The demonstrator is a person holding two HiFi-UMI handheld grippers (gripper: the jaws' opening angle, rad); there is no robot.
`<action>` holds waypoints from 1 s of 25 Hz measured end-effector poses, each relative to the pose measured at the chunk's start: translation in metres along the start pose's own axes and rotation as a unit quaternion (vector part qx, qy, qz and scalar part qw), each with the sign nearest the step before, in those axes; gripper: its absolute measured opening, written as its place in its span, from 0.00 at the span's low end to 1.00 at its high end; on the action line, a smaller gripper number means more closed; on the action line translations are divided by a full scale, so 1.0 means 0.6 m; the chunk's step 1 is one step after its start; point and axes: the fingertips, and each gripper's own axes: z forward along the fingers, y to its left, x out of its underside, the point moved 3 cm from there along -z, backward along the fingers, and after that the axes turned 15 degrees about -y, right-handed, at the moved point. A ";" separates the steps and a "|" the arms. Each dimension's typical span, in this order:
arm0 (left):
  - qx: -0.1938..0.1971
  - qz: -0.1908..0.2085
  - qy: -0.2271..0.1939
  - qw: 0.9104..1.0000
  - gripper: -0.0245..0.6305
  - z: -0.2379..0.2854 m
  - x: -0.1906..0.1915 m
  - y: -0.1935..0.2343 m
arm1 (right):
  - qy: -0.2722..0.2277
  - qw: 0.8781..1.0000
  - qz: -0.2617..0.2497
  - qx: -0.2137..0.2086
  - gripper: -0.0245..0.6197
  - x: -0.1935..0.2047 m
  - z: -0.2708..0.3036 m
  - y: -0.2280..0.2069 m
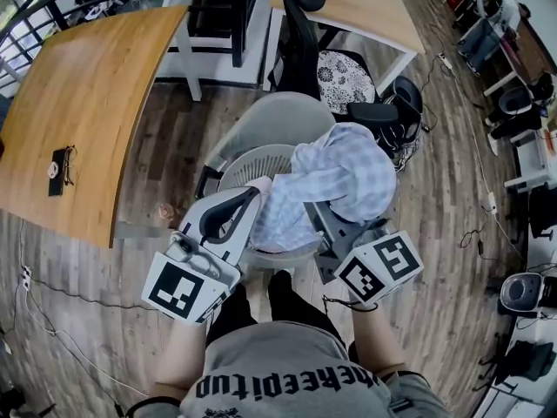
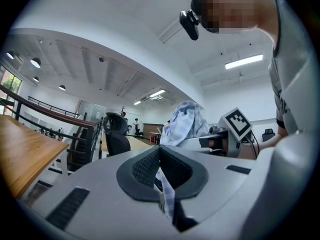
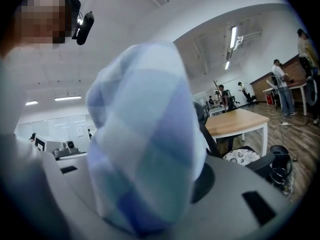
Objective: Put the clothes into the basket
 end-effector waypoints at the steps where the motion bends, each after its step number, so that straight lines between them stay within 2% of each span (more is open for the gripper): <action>1: -0.008 0.001 0.001 1.000 0.06 -0.001 0.001 0.000 | 0.003 1.000 0.002 -0.007 0.34 0.002 0.003 -0.002; 11: -0.065 0.006 0.003 0.998 0.06 -0.003 0.023 0.004 | 0.034 0.998 0.015 -0.055 0.34 0.032 0.025 -0.021; 25: -0.113 0.001 0.012 0.994 0.06 -0.002 0.063 -0.009 | 0.077 0.992 0.031 -0.091 0.34 0.082 0.033 -0.052</action>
